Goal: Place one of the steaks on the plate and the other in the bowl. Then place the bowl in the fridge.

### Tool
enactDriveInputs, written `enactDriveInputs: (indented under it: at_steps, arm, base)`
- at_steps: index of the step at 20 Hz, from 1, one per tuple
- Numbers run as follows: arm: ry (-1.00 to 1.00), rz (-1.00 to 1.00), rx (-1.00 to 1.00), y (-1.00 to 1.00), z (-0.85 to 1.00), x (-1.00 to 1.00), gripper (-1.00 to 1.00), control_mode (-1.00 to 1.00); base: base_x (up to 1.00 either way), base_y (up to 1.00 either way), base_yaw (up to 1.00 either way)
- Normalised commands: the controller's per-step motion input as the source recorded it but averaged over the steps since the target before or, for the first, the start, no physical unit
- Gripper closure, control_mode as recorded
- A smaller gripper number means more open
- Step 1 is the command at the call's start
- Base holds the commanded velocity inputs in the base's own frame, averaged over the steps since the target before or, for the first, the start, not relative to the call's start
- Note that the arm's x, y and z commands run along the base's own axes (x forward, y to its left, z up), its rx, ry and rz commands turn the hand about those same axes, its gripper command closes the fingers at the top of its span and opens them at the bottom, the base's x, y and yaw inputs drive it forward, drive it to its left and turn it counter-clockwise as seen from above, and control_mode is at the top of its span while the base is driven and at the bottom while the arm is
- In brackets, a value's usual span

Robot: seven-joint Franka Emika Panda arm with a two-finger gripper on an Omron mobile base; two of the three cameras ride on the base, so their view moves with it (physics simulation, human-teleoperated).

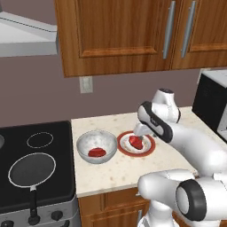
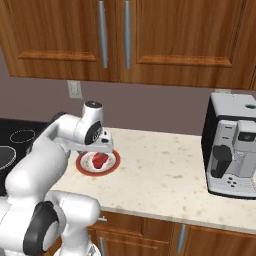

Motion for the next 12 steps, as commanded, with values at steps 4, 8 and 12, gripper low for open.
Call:
enactDriveInputs:
  at_steps: [4,8,12]
  arm:
    - [-0.08,-0.02,0.0,-0.04,0.51,-0.92,-1.0,-1.0]
    - [-0.11,0.0,0.0,-0.02,0.28,-0.91,-1.0,-1.0]
    - [-0.09,0.0,0.0,0.0,0.43,-0.83,-1.0,-1.0]
  base:
    - [0.0,0.0,0.0]
    - [0.0,0.0,0.0]
    - [0.0,0.0,0.0]
